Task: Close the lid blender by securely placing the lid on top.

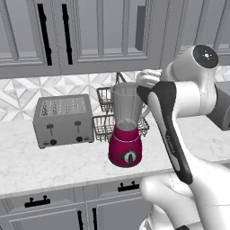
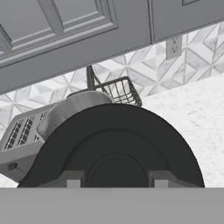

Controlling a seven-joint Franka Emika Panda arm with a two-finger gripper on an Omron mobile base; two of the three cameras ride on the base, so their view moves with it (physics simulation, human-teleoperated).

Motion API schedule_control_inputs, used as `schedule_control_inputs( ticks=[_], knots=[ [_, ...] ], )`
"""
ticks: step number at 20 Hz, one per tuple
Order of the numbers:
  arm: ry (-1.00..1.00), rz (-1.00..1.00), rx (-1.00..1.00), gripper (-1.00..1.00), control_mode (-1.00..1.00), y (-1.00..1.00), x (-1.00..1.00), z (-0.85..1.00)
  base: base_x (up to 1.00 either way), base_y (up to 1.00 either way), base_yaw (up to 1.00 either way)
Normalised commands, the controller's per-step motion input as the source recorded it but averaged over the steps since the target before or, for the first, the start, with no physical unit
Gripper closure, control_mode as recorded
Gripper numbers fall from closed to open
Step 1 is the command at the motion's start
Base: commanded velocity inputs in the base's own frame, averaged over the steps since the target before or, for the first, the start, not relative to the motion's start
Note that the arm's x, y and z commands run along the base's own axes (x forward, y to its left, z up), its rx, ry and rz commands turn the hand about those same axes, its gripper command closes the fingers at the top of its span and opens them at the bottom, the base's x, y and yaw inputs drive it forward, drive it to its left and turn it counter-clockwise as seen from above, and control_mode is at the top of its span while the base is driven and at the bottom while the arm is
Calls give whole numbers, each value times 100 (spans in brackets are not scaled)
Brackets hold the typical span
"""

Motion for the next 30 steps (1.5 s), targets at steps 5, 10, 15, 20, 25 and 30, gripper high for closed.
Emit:
schedule_control_inputs(
  ticks=[5,10,15,20,25,30],
  knots=[
    [1,0,0,100,-100,38,5,14,0,0,0],
    [1,0,0,100,-100,6,18,0,0,0,0],
    [0,0,-1,100,-100,7,18,0,0,0,0],
    [0,0,-4,100,-100,13,17,-6,0,0,0],
    [0,0,-4,100,-100,2,23,-10,0,0,0],
    [0,0,-3,100,-100,0,28,-8,0,0,0]
  ],
)
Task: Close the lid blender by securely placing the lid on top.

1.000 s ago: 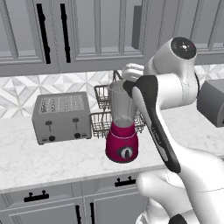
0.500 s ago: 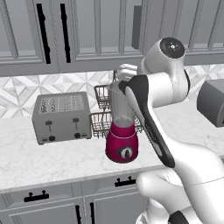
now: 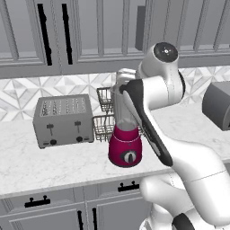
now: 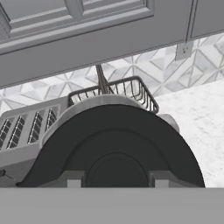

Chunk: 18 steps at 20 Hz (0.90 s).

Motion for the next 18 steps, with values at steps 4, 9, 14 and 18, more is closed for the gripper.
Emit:
schedule_control_inputs(
  ticks=[4,9,14,18],
  knots=[
    [0,0,-2,100,-100,0,24,-5,0,0,0],
    [0,0,-2,100,-100,0,23,-4,0,0,0],
    [0,0,-2,100,-100,0,21,-3,0,0,0],
    [0,0,-1,100,-100,0,20,0,0,0,0]
  ],
)
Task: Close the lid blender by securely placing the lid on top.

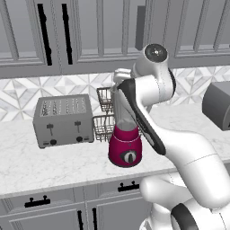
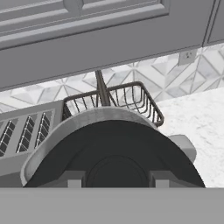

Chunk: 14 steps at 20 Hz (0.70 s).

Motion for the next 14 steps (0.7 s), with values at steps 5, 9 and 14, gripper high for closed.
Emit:
schedule_control_inputs(
  ticks=[5,9,14],
  knots=[
    [0,0,-2,100,-100,6,19,0,0,0,0],
    [0,0,-1,100,-100,5,14,0,0,0,0],
    [0,0,-1,100,-100,6,16,0,0,0,0]
  ],
)
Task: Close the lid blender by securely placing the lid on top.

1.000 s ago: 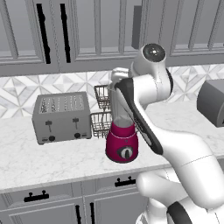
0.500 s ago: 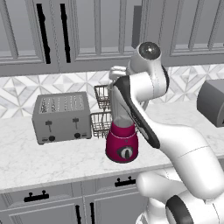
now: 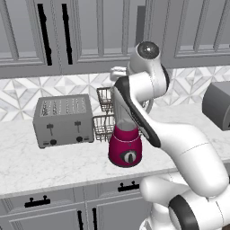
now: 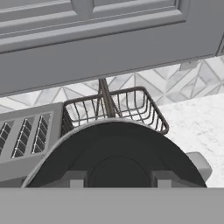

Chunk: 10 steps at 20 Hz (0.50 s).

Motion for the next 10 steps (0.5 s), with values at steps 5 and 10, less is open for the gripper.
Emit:
schedule_control_inputs(
  ticks=[5,10],
  knots=[
    [0,0,0,100,-100,4,20,0,0,0,0],
    [0,0,0,100,-100,4,18,0,0,0,0]
  ],
)
